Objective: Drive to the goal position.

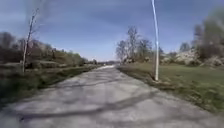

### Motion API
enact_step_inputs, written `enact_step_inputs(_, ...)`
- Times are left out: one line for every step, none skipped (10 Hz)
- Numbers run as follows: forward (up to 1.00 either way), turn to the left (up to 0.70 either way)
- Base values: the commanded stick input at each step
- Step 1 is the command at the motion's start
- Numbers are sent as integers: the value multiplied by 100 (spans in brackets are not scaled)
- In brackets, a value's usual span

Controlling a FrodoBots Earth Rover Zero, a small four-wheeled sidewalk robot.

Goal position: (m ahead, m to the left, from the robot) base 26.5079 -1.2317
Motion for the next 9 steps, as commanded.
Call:
enact_step_inputs(85,0)
enact_step_inputs(85,0)
enact_step_inputs(85,0)
enact_step_inputs(85,0)
enact_step_inputs(85,0)
enact_step_inputs(85,0)
enact_step_inputs(85,0)
enact_step_inputs(85,0)
enact_step_inputs(85,0)
